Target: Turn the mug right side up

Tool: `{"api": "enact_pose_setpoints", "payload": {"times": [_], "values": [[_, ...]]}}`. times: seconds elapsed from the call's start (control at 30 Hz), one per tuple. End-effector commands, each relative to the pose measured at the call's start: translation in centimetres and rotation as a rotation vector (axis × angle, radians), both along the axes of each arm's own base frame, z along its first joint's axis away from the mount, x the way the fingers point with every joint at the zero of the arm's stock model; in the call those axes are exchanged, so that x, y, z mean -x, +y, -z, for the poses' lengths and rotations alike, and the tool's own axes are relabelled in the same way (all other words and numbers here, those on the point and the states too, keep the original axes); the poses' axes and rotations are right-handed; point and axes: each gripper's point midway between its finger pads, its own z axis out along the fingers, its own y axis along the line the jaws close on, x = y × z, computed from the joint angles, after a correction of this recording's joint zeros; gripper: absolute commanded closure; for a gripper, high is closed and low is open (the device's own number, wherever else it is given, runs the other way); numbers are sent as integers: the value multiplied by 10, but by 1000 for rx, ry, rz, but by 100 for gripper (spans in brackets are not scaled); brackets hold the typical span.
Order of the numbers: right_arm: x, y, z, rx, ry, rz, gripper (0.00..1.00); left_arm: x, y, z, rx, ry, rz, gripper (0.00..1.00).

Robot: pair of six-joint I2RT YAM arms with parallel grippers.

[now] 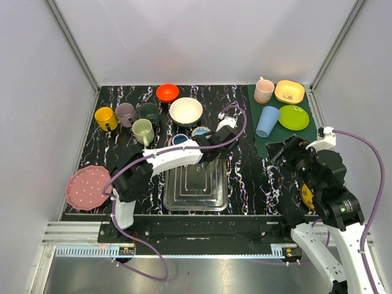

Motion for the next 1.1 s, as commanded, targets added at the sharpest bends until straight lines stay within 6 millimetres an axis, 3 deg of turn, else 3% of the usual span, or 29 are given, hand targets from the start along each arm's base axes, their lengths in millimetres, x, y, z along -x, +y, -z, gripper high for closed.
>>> {"api": "enact_pose_setpoints", "payload": {"times": [0.0, 0.4, 0.9, 1.0, 1.07], "values": [[-1, -3, -2, 4, -19, 17, 9, -31, 9, -22, 50, -64, -100, 100], [-6, -2, 9, 5, -3, 23, 9, -38, 23, 10, 10, 10, -126, 100], [-12, 1, 31, 21, 41, 14, 9, -35, 43, 26, -34, 40, -163, 100], [-12, 1, 33, 23, 44, 14, 9, -35, 45, 27, -37, 48, -171, 94], [-11, 0, 35, 24, 45, 16, 9, -35, 46, 27, -34, 49, -174, 84]]}}
